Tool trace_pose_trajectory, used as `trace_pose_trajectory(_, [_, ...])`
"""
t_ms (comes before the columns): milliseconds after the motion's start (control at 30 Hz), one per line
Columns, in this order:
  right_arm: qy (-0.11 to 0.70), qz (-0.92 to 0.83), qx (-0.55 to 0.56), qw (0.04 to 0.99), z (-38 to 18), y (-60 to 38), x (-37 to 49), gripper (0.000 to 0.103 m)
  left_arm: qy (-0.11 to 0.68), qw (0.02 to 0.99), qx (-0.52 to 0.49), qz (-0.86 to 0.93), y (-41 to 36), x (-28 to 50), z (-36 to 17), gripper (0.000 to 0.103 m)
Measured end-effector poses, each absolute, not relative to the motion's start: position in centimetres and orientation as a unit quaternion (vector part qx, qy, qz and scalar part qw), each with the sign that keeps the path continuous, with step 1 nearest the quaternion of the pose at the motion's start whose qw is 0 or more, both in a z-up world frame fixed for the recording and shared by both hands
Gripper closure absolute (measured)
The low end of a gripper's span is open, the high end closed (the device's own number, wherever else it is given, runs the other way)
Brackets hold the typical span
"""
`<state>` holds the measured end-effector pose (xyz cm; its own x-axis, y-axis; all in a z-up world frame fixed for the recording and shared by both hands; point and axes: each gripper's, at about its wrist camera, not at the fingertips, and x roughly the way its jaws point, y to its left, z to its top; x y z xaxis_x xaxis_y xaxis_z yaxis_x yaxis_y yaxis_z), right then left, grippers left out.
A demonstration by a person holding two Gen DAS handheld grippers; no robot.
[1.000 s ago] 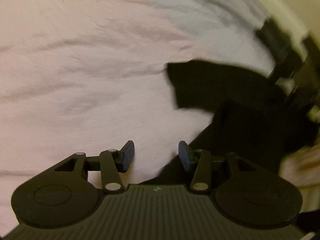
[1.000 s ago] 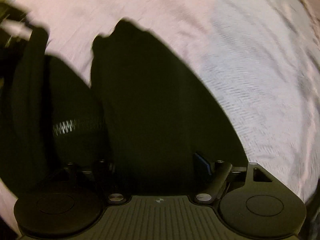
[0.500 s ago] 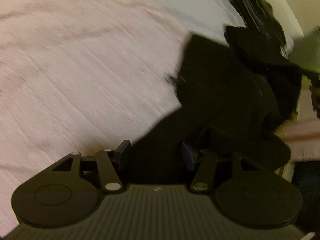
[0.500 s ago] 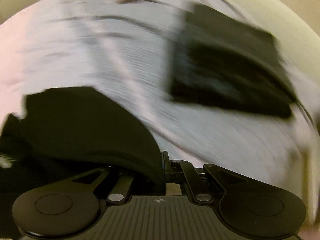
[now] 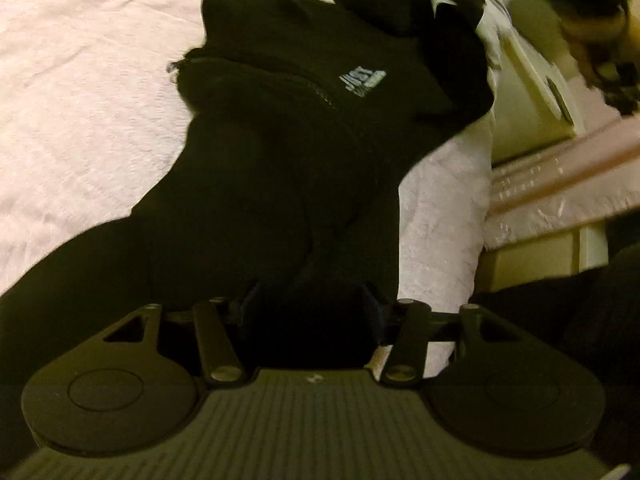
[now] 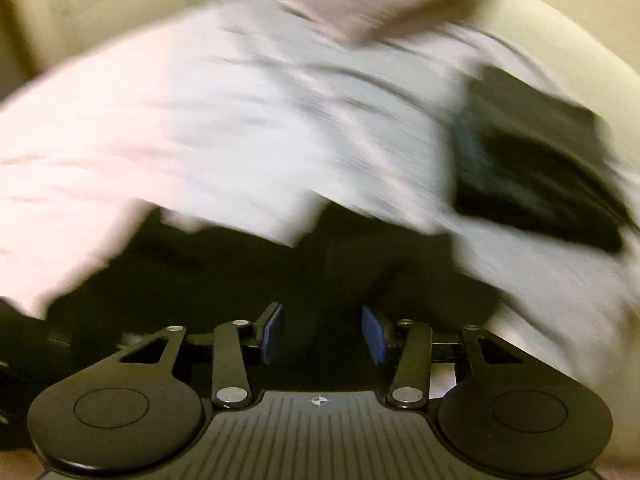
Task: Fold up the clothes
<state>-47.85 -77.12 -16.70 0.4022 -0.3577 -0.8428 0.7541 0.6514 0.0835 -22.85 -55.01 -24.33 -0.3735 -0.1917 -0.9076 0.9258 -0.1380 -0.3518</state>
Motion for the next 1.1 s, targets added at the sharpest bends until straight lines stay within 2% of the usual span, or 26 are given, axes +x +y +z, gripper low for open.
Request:
trace_pose_trajectory(33, [0.42, -0.309, 0.232, 0.821, -17.0, -77.7, -45.8, 0.048, 0.51, 0.43, 0.351, -0.657, -54.9, -22.3, -24.1, 0.055])
trace_pose_trajectory(100, [0.414, -0.234, 0.226, 0.85, -17.9, -79.0, -41.4, 0.025, 0.522, 0.444, 0.316, -0.656, -54.6, -20.7, -23.4, 0.056])
trace_pose_trajectory(133, [0.423, -0.196, 0.221, 0.857, -18.8, -79.6, -39.0, 0.022, 0.524, 0.449, 0.297, -0.66, -54.5, -19.8, -22.8, 0.056])
trace_pose_trajectory(200, [0.453, -0.134, 0.221, 0.854, -21.1, -81.0, -35.1, 0.021, 0.523, 0.467, 0.254, -0.666, -54.3, -17.4, -21.4, 0.056])
trace_pose_trajectory(300, [0.501, -0.082, 0.214, 0.835, -24.9, -83.1, -30.2, 0.021, 0.512, 0.513, 0.208, -0.657, -54.1, -13.2, -19.7, 0.048])
trace_pose_trajectory(333, [0.519, -0.067, 0.218, 0.824, -26.1, -83.5, -29.0, 0.021, 0.512, 0.529, 0.202, -0.646, -54.3, -11.9, -19.9, 0.044])
trace_pose_trajectory(433, [0.57, -0.043, 0.274, 0.773, -29.5, -85.0, -26.9, 0.021, 0.518, 0.564, 0.19, -0.614, -55.2, -8.3, -21.0, 0.04])
trace_pose_trajectory(467, [0.575, -0.035, 0.298, 0.761, -30.2, -85.3, -26.8, 0.027, 0.523, 0.569, 0.189, -0.606, -55.6, -7.4, -21.7, 0.04])
trace_pose_trajectory(500, [0.569, -0.022, 0.319, 0.758, -30.2, -85.2, -26.9, 0.065, 0.532, 0.566, 0.19, -0.6, -56.0, -6.6, -22.6, 0.04])
trace_pose_trajectory(567, [0.56, -0.019, 0.325, 0.762, -29.4, -84.9, -27.2, 0.074, 0.55, 0.548, 0.198, -0.598, -57.3, -5.8, -24.3, 0.039])
trace_pose_trajectory(600, [0.554, -0.023, 0.312, 0.772, -28.4, -84.5, -27.6, 0.089, 0.557, 0.537, 0.208, -0.598, -57.8, -5.7, -25.2, 0.039])
trace_pose_trajectory(700, [0.506, -0.038, 0.286, 0.813, -24.4, -83.9, -29.6, 0.09, 0.565, 0.487, 0.24, -0.621, -60.0, -6.4, -26.9, 0.039])
trace_pose_trajectory(800, [0.422, -0.088, 0.268, 0.862, -19.0, -83.0, -34.2, 0.091, 0.577, 0.438, 0.253, -0.642, -61.3, -7.4, -27.9, 0.039])
trace_pose_trajectory(900, [0.357, -0.15, 0.284, 0.877, -15.9, -81.3, -40.3, 0.091, 0.582, 0.404, 0.254, -0.658, -62.2, -8.7, -28.7, 0.03])
trace_pose_trajectory(967, [0.358, -0.176, 0.299, 0.867, -15.9, -79.6, -43.7, 0.091, 0.586, 0.397, 0.256, -0.658, -62.5, -9.5, -29.1, 0.027])
trace_pose_trajectory(1067, [0.379, -0.213, 0.332, 0.837, -17.3, -77.4, -48.2, 0.091, 0.584, 0.373, 0.284, -0.663, -62.7, -11.3, -29.9, 0.027])
trace_pose_trajectory(1100, [0.379, -0.218, 0.336, 0.834, -17.3, -77.1, -48.8, 0.091, 0.571, 0.372, 0.299, -0.668, -62.5, -12.0, -29.6, 0.032])
